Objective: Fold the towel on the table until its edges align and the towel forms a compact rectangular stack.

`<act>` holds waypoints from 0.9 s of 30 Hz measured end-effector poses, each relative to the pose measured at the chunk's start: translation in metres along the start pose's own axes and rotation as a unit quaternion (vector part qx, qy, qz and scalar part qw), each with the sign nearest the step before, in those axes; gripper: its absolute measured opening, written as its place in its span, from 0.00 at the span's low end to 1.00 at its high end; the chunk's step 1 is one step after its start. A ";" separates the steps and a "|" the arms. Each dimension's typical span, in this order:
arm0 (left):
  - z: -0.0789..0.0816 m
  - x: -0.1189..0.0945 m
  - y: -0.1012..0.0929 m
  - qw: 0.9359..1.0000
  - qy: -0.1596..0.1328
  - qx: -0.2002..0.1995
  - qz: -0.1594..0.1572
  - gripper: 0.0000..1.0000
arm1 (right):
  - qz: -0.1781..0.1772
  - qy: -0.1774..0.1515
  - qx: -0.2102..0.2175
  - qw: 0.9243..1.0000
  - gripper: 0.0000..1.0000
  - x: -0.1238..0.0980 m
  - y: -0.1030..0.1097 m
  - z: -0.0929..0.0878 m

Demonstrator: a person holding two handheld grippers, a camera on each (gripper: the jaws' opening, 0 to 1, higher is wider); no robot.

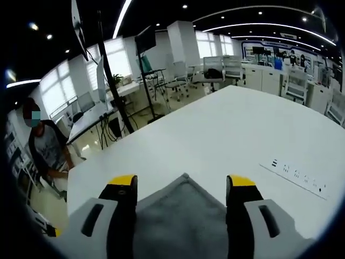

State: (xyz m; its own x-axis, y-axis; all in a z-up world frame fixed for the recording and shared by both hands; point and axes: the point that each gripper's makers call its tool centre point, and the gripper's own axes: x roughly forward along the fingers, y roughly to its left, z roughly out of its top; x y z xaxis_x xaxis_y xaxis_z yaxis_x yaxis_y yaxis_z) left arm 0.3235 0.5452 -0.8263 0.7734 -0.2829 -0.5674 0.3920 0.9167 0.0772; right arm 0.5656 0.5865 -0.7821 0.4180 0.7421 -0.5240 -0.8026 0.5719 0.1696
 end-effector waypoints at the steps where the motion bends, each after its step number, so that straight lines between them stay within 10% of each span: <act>1: 0.001 0.000 -0.001 1.000 0.000 0.000 0.000 0.40 | 0.000 -0.003 -0.004 1.000 0.69 -0.004 -0.001 0.002; 27: 0.047 -0.003 -0.079 0.999 -0.024 0.020 -0.031 0.56 | -0.025 -0.028 -0.018 0.999 0.74 -0.097 -0.052 0.003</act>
State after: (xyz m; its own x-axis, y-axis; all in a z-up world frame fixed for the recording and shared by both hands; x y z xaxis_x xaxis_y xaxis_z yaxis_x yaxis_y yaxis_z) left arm 0.3137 0.4600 -0.7927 0.7695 -0.3531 -0.5322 0.4587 0.8854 0.0758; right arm 0.5682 0.4859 -0.7375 0.4805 0.7313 -0.4840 -0.7942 0.5970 0.1136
